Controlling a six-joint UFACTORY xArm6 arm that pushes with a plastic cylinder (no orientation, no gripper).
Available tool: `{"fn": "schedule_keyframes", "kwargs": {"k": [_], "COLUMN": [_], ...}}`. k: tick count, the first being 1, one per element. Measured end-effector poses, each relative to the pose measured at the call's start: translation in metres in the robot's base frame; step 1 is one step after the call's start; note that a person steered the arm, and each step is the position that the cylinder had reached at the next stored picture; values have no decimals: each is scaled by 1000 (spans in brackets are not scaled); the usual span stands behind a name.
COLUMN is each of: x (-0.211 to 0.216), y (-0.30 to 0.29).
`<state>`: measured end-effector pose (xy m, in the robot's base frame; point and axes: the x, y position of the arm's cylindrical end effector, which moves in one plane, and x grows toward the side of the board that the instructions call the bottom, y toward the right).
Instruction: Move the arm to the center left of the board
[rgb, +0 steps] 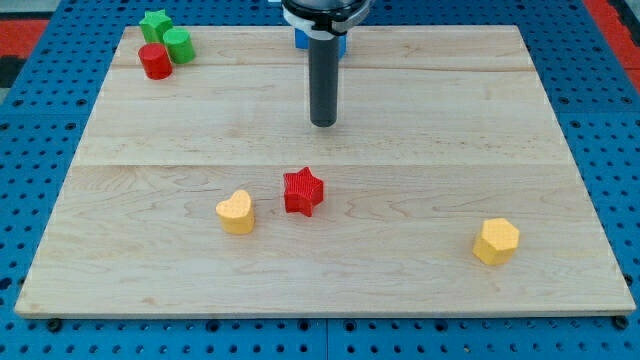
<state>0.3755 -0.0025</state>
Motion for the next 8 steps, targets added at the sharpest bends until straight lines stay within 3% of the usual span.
{"fn": "schedule_keyframes", "kwargs": {"k": [2, 4, 6, 8], "x": [-2, -18, -18, 34], "y": [-16, -116, -117, -197]}}
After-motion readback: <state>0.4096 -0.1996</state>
